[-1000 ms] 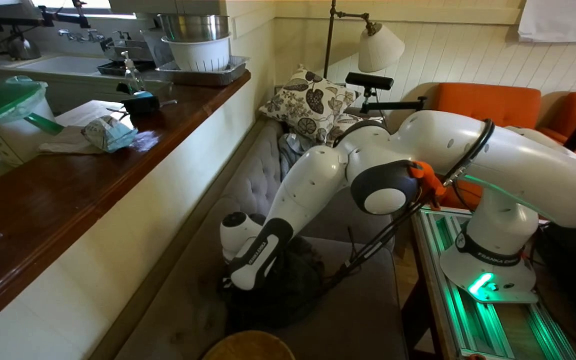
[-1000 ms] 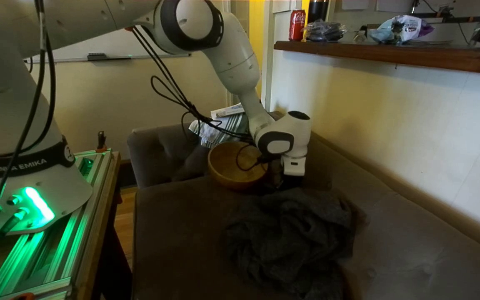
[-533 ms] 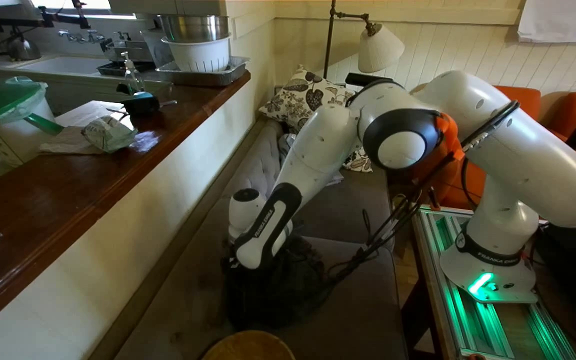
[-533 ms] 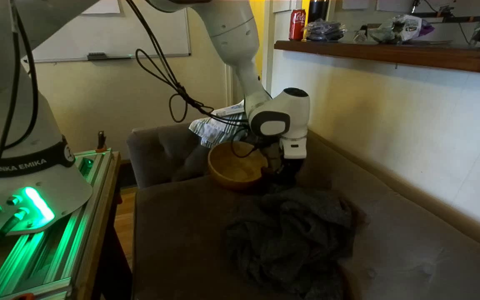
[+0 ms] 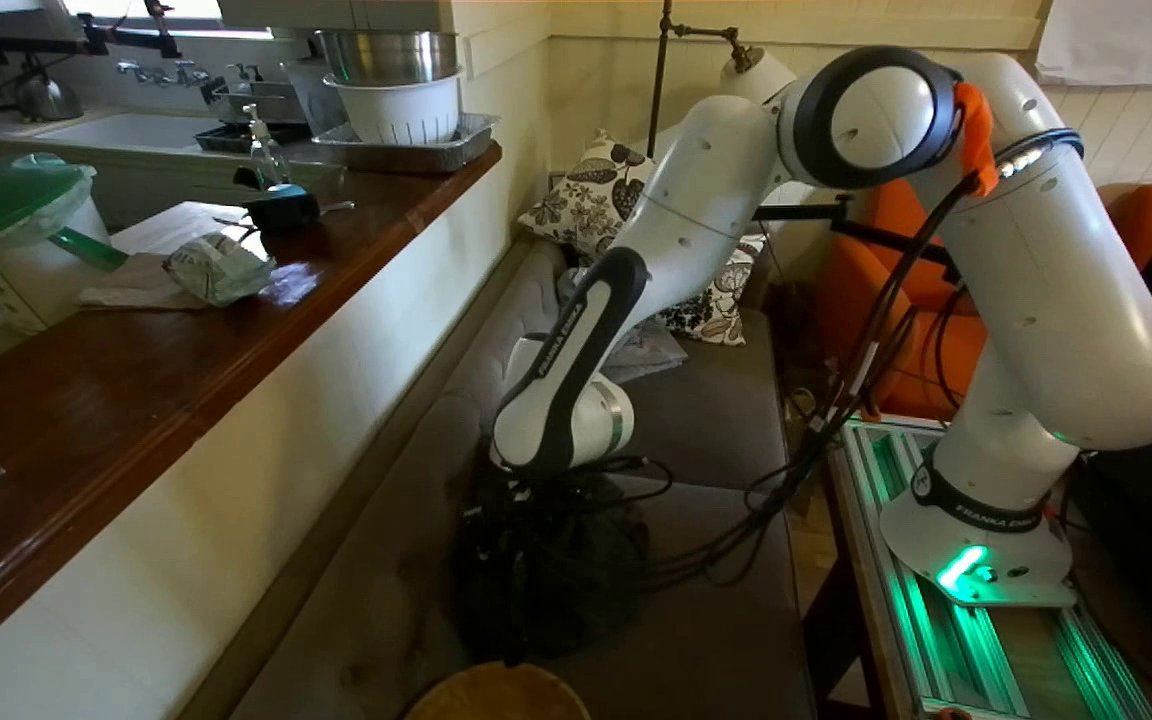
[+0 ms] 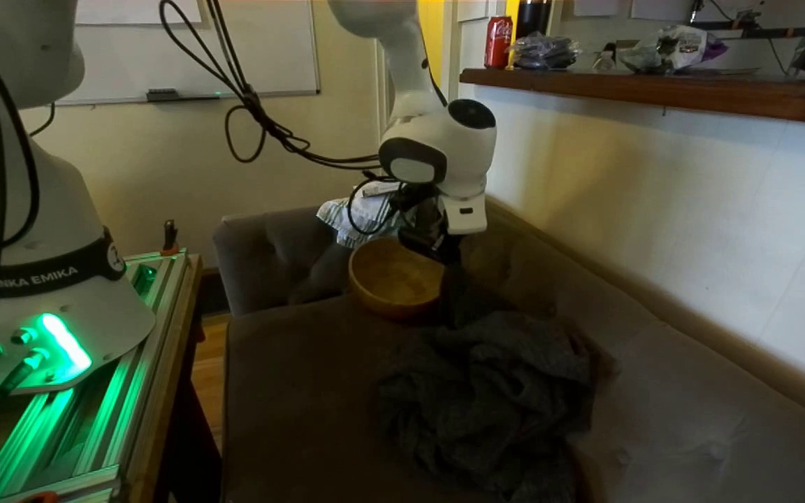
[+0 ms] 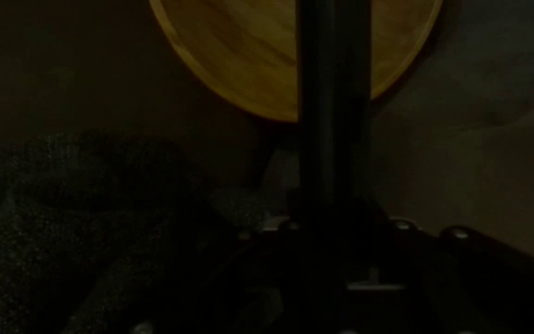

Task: Put a part of the jersey in the bowl

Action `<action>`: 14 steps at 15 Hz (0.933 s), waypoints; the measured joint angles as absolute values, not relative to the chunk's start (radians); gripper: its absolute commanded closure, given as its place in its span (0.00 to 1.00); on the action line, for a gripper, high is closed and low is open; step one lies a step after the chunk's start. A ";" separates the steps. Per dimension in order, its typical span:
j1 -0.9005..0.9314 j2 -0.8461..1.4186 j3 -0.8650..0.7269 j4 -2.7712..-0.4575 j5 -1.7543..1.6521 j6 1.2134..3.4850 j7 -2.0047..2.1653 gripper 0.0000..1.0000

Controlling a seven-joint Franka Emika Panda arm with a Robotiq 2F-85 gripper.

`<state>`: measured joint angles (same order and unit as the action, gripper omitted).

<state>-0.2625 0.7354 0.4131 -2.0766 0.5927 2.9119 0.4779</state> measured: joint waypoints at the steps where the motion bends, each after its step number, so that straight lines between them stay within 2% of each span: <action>1: -0.307 0.716 0.463 -2.105 0.639 2.905 0.409 0.92; 3: -0.361 0.694 0.520 -2.140 0.725 2.864 0.291 0.92; 5: -0.354 0.693 0.513 -2.144 0.774 2.787 0.219 0.92; 14: -0.096 0.749 0.337 -2.048 0.776 2.386 0.045 0.92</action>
<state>-0.0955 0.7493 0.3374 -2.0478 0.7758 2.3864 0.0446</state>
